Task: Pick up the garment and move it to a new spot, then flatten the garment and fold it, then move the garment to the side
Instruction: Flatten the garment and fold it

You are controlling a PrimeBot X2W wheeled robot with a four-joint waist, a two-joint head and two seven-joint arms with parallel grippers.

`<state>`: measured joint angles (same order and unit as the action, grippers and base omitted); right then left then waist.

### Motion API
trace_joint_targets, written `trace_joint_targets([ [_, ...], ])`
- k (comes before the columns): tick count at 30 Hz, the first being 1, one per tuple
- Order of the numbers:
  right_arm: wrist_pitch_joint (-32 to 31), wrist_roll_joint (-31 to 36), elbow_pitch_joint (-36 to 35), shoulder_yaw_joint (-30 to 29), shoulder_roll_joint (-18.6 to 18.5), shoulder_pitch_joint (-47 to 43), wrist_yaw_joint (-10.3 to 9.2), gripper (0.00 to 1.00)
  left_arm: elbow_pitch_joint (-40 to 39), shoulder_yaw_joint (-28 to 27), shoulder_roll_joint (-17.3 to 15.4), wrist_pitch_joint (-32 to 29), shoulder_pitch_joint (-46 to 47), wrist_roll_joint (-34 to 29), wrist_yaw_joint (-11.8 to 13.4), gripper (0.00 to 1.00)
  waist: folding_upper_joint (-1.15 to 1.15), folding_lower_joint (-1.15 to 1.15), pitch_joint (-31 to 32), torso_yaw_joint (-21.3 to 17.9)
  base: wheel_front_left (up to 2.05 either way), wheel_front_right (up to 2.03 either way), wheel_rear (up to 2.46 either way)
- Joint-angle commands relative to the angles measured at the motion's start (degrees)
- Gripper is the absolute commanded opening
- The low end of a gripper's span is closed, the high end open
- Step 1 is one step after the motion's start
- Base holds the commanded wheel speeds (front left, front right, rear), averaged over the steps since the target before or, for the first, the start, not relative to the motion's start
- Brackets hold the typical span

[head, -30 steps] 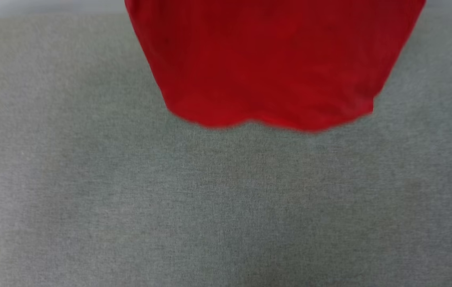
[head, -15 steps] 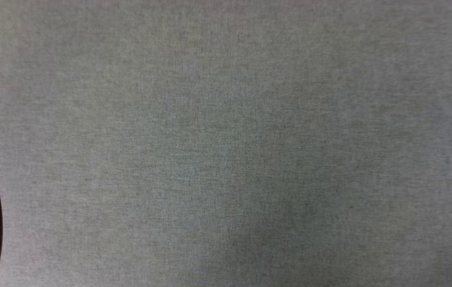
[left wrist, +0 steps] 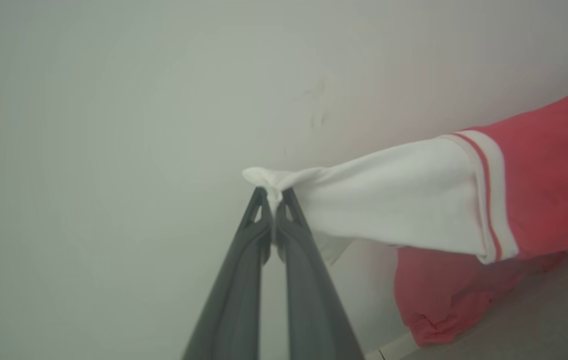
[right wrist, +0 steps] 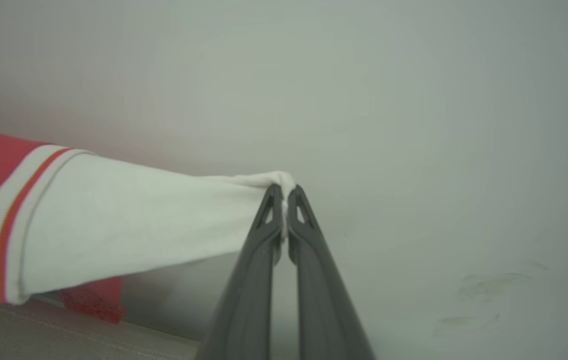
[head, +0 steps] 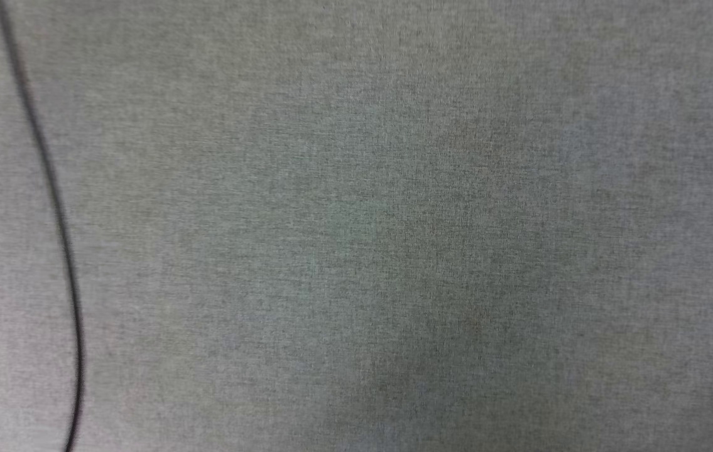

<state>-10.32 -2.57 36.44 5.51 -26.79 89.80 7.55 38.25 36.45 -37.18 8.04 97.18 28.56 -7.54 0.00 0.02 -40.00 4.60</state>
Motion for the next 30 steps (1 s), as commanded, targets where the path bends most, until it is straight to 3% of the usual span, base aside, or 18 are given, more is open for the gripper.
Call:
trace_joint_targets([
  [1, 0.5, -0.4, 0.7, 0.0, 0.1, -1.6, -0.12, 0.0, 0.6, 1.2, 0.2, 1.0, -2.4, 1.0, 0.1, 0.0, 0.0, -0.02, 1.1, 0.2, 0.0, 0.0, 0.0],
  [7, 1.0, -2.4, 3.3, 0.5, 1.4, -9.7, -0.11, 0.0, 0.8, 4.7, 1.3, 3.7, -12.6, 4.5, 0.1, 0.0, 0.0, -0.02, 5.1, 0.0, 0.0, 0.0, 0.0],
  [16, -2.6, -7.1, 4.0, 1.7, 1.9, -25.9, -0.11, 0.0, -0.8, 6.3, 0.0, 4.5, -29.3, 8.5, 1.0, 0.0, 0.0, -0.02, 14.3, -1.0, 0.0, 0.0, 0.0],
  [23, -7.9, -13.6, 2.0, 4.1, 0.2, -38.8, -0.12, 0.0, -5.7, 7.4, -1.3, -1.9, -44.5, 15.0, 3.3, 0.0, 0.0, -0.02, 21.7, -0.7, 0.0, 0.0, 0.0],
  [30, -11.3, -17.9, -1.2, 2.7, -1.3, -49.1, -0.12, 0.0, -12.3, 8.5, -4.1, -8.2, -55.8, 20.0, 5.6, 0.0, 0.0, -0.02, 27.1, -0.3, 0.0, 0.0, 0.0],
])
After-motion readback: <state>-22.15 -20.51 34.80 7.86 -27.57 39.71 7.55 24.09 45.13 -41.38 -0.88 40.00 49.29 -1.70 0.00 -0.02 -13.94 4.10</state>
